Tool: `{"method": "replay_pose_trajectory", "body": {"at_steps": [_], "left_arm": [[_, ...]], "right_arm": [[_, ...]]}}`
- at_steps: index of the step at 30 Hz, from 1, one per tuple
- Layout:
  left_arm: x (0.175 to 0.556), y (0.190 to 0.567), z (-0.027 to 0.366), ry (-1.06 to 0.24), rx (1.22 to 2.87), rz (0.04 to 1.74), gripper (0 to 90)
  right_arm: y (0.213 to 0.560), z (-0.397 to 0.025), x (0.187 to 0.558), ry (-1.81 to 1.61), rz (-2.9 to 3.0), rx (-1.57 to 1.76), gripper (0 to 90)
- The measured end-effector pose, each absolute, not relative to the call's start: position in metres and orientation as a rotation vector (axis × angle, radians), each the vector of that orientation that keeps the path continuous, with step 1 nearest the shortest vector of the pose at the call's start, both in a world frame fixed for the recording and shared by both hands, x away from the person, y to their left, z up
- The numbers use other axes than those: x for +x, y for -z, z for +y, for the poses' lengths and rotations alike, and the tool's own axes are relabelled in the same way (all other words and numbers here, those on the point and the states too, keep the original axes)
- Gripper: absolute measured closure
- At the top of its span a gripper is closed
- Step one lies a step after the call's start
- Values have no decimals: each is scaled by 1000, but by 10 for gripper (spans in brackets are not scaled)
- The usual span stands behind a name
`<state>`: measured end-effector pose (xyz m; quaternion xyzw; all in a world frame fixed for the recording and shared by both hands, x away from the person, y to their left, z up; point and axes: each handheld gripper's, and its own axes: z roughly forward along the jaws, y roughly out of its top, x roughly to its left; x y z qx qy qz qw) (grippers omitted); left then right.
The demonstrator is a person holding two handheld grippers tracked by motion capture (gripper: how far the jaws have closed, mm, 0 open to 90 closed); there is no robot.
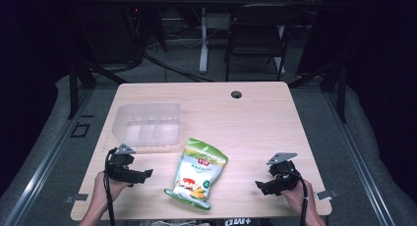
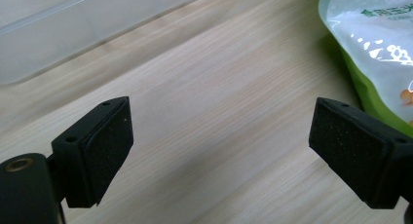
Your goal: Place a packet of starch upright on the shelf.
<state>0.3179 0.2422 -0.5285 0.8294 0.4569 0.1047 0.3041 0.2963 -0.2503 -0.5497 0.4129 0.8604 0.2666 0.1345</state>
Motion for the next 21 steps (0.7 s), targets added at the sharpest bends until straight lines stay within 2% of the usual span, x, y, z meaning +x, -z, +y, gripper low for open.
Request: {"method": "replay_pose_trajectory", "body": {"at_steps": [9, 21], "left_arm": [[322, 527, 225, -273, 2221, 1163, 99], [333, 522, 201, -202, 2194, 1099, 111]], "right_arm": [[548, -251, 295, -793, 2480, 1197, 79], [549, -251, 295, -782, 2488, 1191, 77]]}}
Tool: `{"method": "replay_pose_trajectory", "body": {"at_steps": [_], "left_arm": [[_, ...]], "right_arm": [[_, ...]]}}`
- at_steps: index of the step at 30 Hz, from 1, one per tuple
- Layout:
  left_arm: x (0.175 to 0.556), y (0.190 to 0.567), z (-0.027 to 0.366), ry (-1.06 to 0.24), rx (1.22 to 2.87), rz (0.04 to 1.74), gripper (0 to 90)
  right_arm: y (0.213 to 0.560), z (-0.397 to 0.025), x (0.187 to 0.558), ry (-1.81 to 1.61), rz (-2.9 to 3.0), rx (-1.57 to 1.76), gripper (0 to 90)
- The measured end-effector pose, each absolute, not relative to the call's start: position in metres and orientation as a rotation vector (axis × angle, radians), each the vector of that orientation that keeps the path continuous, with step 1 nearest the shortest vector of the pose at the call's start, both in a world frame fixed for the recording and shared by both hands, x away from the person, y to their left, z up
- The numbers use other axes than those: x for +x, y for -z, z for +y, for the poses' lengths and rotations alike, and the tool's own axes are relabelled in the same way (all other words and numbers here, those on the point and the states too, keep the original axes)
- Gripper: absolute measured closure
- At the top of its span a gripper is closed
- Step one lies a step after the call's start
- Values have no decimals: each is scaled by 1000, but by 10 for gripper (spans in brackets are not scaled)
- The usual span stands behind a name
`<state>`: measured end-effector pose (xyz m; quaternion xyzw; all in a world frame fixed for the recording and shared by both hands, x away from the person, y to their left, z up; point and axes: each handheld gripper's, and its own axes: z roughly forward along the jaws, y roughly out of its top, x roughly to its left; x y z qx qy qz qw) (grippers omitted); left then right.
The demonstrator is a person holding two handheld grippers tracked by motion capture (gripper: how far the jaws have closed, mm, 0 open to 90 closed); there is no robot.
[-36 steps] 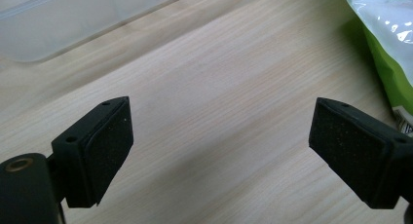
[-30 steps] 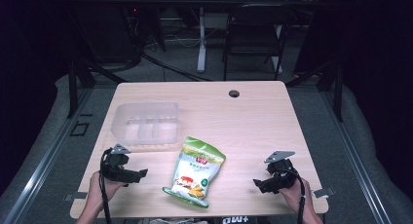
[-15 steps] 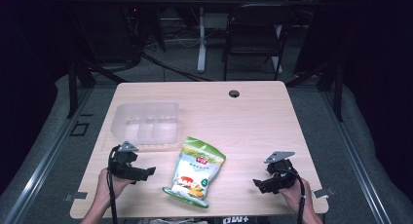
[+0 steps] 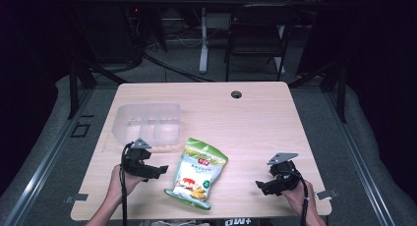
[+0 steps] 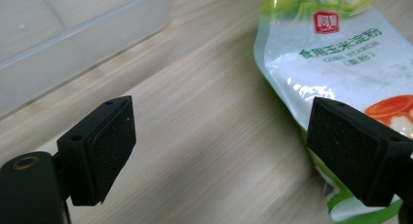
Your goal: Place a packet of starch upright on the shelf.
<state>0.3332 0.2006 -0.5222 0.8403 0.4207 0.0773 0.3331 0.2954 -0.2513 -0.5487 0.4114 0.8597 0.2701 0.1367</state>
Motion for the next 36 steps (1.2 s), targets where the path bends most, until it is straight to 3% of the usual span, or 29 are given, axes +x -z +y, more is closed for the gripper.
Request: {"method": "replay_pose_trajectory", "body": {"at_steps": [2, 19, 36], "left_arm": [[334, 522, 195, -248, 2208, 1096, 112], [358, 527, 162, -73, 2234, 992, 91], [377, 536, 133, 4, 2234, 956, 104]], "right_arm": [[549, -251, 295, -769, 2493, 1190, 77], [551, -250, 296, -768, 2502, 1190, 77], [551, -251, 295, -762, 2506, 1188, 77]]}}
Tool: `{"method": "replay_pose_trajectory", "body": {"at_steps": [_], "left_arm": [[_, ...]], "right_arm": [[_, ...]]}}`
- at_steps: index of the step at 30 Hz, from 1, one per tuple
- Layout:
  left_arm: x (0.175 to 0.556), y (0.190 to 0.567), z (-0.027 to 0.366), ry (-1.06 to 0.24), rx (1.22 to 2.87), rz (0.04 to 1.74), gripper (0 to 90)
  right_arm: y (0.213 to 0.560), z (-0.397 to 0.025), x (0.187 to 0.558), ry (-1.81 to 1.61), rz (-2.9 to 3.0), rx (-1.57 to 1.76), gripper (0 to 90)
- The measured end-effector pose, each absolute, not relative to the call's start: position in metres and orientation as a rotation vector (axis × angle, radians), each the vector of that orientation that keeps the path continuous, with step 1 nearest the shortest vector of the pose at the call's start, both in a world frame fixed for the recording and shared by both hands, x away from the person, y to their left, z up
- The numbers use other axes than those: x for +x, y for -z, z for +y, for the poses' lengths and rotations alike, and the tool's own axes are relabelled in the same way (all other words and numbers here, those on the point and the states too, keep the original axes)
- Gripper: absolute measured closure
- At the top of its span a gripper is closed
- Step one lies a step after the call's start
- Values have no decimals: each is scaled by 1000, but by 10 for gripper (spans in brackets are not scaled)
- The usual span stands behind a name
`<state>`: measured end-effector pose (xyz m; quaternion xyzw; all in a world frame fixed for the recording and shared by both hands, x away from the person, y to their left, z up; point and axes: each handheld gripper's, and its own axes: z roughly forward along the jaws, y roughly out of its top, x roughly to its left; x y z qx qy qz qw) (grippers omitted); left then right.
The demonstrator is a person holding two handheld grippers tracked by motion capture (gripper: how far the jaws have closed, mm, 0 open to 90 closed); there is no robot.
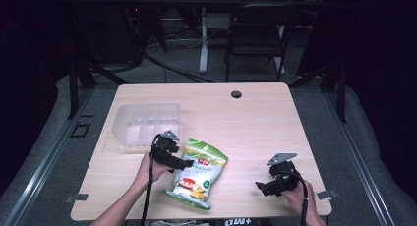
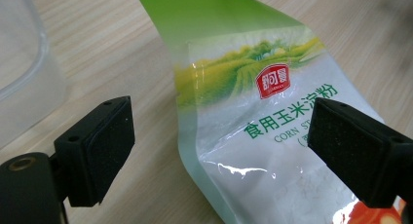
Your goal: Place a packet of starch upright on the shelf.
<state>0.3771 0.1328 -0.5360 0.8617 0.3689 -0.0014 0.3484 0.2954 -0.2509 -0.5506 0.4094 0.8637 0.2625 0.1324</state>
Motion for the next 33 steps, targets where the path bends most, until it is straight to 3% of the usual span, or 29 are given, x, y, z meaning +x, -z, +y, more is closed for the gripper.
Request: {"method": "replay_pose_trajectory", "body": {"at_steps": [7, 12, 13, 14, 15, 18, 21, 33], "left_arm": [[385, 542, 127, 38, 2226, 948, 201], [388, 545, 129, 50, 2195, 958, 464], [389, 546, 131, 60, 2194, 958, 464], [389, 546, 132, 65, 2196, 957, 552], [389, 547, 133, 67, 2192, 954, 552], [389, 546, 135, 67, 2203, 953, 757], [387, 546, 134, 61, 2213, 941, 861], [375, 543, 145, 9, 2244, 927, 899]], "right_arm": [[550, -251, 295, -760, 2502, 1186, 77], [550, -251, 295, -761, 2508, 1183, 77], [550, -252, 295, -760, 2508, 1183, 77], [550, -252, 295, -761, 2510, 1180, 77], [550, -252, 295, -761, 2510, 1180, 77], [550, -252, 295, -760, 2506, 1183, 77], [550, -252, 295, -754, 2512, 1180, 77], [550, -253, 295, -771, 2508, 1186, 77]]}}
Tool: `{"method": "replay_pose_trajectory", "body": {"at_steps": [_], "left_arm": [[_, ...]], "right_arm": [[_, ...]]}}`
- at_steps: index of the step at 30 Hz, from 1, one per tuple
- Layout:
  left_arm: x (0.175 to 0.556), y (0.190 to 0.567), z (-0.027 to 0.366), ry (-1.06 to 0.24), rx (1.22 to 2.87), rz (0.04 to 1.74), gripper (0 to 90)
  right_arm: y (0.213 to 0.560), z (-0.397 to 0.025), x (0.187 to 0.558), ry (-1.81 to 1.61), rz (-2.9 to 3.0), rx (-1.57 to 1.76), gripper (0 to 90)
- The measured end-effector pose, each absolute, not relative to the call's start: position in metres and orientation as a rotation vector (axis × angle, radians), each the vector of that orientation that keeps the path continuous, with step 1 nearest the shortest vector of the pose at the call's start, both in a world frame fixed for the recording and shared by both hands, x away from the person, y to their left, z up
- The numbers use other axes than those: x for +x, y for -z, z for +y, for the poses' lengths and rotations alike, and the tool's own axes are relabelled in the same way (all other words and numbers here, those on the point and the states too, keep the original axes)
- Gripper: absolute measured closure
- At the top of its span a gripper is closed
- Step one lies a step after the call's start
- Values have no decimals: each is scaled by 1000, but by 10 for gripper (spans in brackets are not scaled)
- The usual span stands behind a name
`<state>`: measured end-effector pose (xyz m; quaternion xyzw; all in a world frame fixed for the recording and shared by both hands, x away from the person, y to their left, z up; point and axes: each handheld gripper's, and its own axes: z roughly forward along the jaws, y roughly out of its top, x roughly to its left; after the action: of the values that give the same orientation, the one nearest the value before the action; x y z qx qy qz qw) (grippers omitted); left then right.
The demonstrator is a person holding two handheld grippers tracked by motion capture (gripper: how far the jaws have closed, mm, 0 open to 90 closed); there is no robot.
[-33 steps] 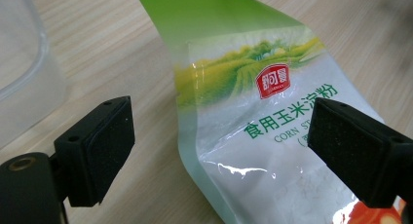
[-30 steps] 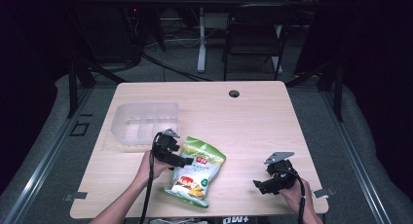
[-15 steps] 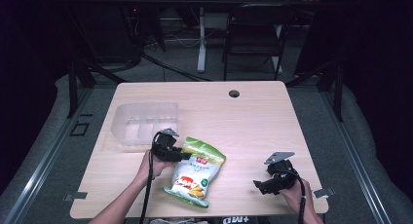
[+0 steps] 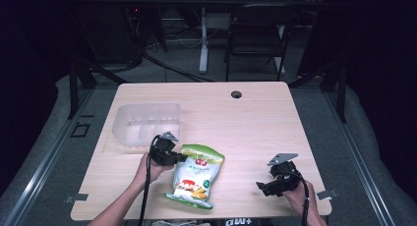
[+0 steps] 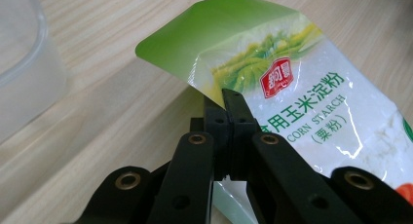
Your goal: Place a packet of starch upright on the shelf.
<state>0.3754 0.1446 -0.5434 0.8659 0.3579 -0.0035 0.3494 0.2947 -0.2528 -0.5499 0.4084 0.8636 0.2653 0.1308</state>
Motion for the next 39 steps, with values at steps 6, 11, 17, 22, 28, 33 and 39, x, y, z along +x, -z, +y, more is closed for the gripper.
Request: {"method": "replay_pose_trajectory", "body": {"at_steps": [6, 11, 17, 22, 28, 33, 39], "left_arm": [[383, 547, 150, 80, 2196, 954, 663], [390, 551, 143, 142, 2160, 968, 481], [386, 557, 128, 116, 2240, 958, 552], [382, 556, 125, 93, 2259, 926, 709], [378, 555, 129, 94, 2257, 910, 857], [374, 553, 135, 69, 2251, 923, 896], [368, 549, 146, 62, 2207, 953, 897]], "right_arm": [[550, -252, 295, -763, 2505, 1184, 76], [550, -252, 296, -758, 2515, 1179, 76], [551, -253, 296, -761, 2518, 1178, 76], [551, -251, 295, -766, 2527, 1177, 76], [551, -251, 295, -768, 2529, 1179, 76], [551, -252, 295, -782, 2530, 1178, 75], [551, -253, 295, -781, 2524, 1179, 74]]}}
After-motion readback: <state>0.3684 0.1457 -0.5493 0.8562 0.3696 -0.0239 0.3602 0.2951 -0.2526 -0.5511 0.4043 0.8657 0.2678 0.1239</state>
